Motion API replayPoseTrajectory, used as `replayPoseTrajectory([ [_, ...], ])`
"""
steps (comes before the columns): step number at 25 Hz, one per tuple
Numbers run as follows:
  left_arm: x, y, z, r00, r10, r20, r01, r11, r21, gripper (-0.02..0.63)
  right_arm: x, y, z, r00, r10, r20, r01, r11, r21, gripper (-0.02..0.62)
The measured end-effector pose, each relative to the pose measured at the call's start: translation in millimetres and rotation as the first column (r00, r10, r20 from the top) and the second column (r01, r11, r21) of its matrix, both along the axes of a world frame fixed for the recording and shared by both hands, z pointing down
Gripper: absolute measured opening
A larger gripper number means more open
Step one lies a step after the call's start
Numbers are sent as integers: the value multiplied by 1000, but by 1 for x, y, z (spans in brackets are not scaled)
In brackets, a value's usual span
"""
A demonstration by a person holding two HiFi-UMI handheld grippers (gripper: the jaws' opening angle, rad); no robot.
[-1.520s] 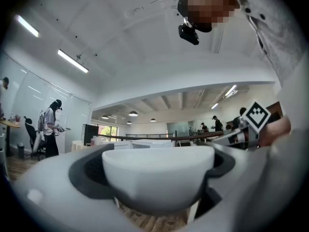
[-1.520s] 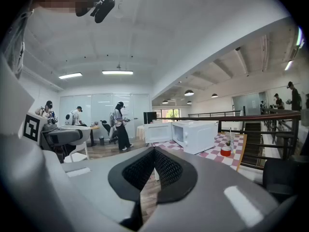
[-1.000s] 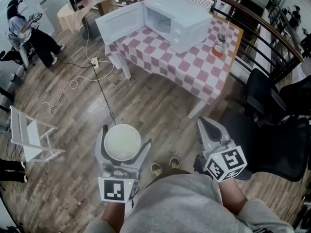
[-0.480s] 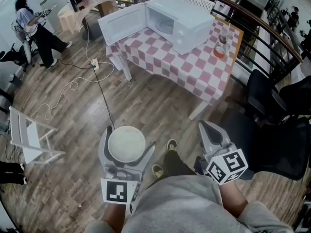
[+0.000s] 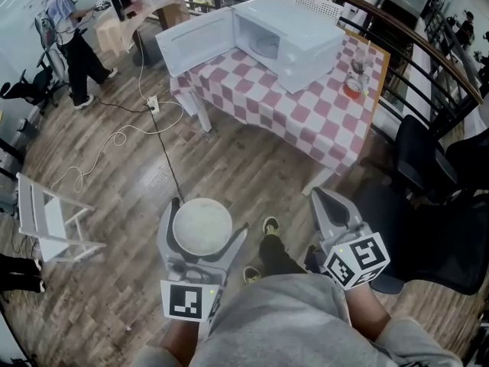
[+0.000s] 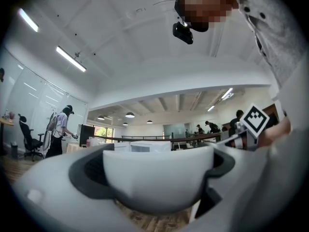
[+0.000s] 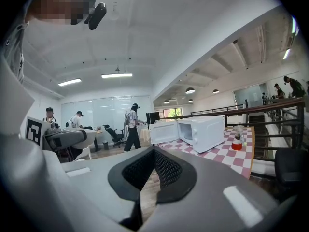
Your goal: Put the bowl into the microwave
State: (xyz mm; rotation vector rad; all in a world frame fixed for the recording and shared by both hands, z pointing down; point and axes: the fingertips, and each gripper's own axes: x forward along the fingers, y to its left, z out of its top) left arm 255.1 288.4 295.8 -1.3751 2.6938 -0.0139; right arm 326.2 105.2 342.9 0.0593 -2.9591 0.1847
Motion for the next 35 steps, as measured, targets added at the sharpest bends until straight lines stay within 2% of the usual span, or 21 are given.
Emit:
replayPoseTrajectory([
  [18,-110,-102,-2,1000,-15,-12,14,1000,-12,543,-110,-103,5,1000,-14,-16,13,1000,-14,-3],
  [35,-176,-177,1,999,-50,-11,50,998,-27,541,-177,-179,19,999,-52,-16,52,998,-33,-3],
])
